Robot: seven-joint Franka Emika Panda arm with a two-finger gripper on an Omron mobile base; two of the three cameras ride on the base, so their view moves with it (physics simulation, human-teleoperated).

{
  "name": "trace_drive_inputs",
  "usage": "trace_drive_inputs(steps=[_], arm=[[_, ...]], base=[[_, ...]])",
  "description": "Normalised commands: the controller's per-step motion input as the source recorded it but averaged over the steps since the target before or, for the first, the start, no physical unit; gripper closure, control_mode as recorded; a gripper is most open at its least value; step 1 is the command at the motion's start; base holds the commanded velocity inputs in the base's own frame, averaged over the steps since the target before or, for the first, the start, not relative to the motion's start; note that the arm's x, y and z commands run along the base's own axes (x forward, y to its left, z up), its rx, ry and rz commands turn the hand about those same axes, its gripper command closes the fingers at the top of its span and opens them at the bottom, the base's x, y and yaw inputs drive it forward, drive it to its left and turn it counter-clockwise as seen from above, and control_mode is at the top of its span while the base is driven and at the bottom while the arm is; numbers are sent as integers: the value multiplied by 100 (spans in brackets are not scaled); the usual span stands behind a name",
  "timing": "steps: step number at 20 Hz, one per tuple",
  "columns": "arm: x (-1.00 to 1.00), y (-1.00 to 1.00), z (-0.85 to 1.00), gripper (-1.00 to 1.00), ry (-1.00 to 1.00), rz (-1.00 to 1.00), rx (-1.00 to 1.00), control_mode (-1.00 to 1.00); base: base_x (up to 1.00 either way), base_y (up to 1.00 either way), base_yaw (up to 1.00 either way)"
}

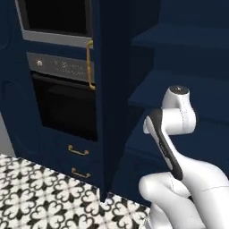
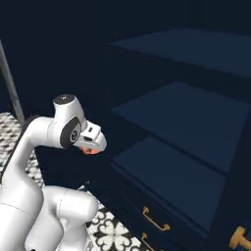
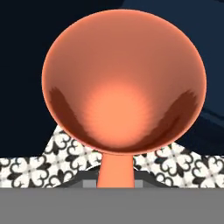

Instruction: Pick the kettle from the counter and place it on the tray. Then pick the mug from the cabinet and place it on the tray. Then close the cabinet doors.

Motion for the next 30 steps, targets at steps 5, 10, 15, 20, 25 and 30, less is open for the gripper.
trace_drive_inputs(steps=[5,10,15,20,25,30], arm=[[0,0,0,100,0,0,0,100],[0,0,0,100,0,0,0,100],[0,0,0,100,0,0,0,100],[0,0,0,100,0,0,0,100],[0,0,0,100,0,0,0,100],[0,0,0,100,0,0,0,100]], base=[[-56,-4,100],[-42,0,100],[-15,0,100],[-11,0,100],[-8,0,100],[-2,0,100]])
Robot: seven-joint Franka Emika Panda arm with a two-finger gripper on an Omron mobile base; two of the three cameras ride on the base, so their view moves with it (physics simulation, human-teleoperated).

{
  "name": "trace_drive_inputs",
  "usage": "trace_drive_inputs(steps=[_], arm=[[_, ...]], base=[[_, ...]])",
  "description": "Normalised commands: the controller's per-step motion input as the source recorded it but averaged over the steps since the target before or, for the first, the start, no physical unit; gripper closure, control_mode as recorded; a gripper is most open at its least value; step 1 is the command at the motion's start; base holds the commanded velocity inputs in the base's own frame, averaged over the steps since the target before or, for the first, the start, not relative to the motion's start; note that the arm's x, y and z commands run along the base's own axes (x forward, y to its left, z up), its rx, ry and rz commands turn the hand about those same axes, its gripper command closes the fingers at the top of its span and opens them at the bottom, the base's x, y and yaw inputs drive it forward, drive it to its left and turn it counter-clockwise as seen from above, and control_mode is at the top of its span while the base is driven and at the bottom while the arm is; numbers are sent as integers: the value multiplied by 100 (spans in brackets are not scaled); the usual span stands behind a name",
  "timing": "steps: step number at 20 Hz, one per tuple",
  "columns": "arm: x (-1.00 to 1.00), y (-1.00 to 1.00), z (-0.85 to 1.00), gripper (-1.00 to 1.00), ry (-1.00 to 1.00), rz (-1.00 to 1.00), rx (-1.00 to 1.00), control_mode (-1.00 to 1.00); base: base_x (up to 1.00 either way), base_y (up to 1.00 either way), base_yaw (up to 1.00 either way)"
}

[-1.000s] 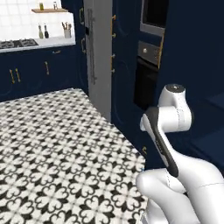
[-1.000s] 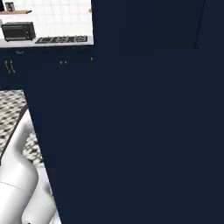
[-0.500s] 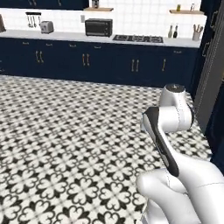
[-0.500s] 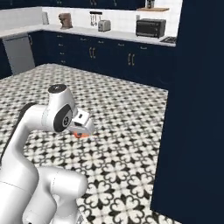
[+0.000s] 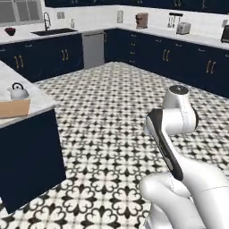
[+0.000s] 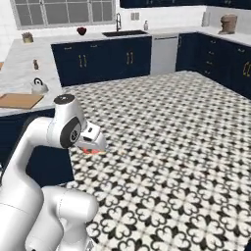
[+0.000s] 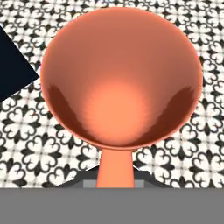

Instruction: Pick the kettle from the counter and place it on the tray. Then pick the mug from the cabinet and place it on the tray. Then close the cabinet doors.

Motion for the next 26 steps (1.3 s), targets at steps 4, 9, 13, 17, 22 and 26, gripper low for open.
trace_drive_inputs(steps=[4,9,13,17,22,26], arm=[[0,0,0,100,0,0,0,100],[0,0,0,100,0,0,0,100],[0,0,0,100,0,0,0,100],[0,0,0,100,0,0,0,100],[0,0,0,100,0,0,0,100],[0,0,0,100,0,0,0,100]], base=[[25,0,93],[92,20,34],[100,31,17],[99,44,11],[75,66,16],[60,62,22]])
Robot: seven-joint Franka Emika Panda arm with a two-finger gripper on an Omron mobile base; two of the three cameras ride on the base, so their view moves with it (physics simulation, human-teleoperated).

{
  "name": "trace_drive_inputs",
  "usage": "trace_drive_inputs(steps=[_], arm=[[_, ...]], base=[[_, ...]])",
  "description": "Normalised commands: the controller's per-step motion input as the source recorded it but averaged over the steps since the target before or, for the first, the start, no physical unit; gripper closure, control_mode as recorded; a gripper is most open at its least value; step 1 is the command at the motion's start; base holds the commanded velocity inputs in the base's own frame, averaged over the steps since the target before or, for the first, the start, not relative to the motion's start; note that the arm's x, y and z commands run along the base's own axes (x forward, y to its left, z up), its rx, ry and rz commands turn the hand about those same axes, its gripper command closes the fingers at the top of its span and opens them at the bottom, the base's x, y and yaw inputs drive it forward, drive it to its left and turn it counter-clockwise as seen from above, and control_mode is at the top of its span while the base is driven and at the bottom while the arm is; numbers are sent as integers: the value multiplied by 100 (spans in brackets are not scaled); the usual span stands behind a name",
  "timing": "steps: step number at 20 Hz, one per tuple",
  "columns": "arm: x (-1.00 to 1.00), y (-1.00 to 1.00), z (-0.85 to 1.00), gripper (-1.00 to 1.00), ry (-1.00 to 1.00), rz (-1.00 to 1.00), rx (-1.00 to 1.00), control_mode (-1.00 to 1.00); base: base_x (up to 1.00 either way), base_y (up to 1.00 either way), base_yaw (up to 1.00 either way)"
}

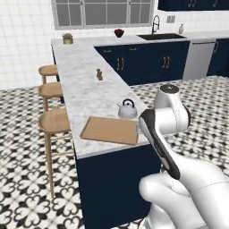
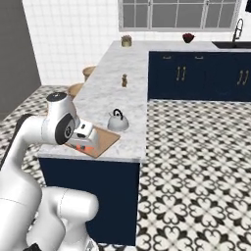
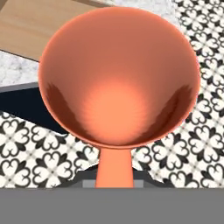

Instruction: Pick the kettle from the counter and place it on the tray. Then pick the mug from the cabinet and place it on the tray. Then close the cabinet doors.

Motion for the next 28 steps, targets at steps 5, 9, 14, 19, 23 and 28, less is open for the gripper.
trace_drive_inputs(steps=[5,9,14,19,23,28], arm=[[0,0,0,100,0,0,0,100],[0,0,0,100,0,0,0,100],[0,0,0,100,0,0,0,100],[0,0,0,100,0,0,0,100],[0,0,0,100,0,0,0,100],[0,0,0,100,0,0,0,100]], base=[[61,34,18],[33,-2,5],[2,1,0],[38,1,0],[40,0,1],[18,1,2]])
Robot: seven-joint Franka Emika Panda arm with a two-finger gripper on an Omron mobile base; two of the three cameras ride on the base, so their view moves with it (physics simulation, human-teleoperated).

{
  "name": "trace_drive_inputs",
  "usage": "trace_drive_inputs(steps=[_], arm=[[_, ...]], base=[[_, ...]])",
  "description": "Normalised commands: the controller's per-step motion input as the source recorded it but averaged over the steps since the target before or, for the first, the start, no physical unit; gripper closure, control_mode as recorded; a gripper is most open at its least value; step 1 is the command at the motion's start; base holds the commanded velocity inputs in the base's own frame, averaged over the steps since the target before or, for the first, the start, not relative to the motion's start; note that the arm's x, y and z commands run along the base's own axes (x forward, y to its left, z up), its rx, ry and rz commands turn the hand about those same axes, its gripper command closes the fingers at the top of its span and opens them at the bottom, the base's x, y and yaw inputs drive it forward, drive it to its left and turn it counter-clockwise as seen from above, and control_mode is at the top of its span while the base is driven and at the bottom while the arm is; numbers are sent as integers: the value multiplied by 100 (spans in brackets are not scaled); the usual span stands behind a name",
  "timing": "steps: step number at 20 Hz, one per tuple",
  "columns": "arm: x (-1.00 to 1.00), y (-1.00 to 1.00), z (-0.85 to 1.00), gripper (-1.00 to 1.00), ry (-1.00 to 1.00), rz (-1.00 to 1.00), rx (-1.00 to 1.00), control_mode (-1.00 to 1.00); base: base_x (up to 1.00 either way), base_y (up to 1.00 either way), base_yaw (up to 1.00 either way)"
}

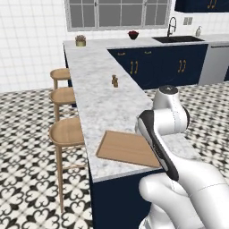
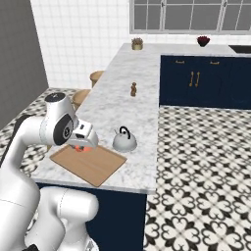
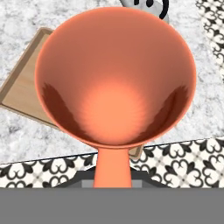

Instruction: Pick the kettle from the counter and place it on the tray. Then pick the mug from the cabinet and place it on the tray. Then close the cabinet doors.

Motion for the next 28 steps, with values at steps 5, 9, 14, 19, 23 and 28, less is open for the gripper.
trace_drive_inputs(steps=[5,9,14,19,23,28], arm=[[0,0,0,100,0,0,0,100],[0,0,0,100,0,0,0,100],[1,0,-1,100,0,0,0,-100],[42,-14,-23,100,25,4,0,-100],[47,42,-34,100,11,41,5,-100],[54,69,-26,100,0,43,7,-100]], base=[[2,2,0],[0,0,0],[0,0,0],[0,0,0],[0,0,0],[0,0,0]])
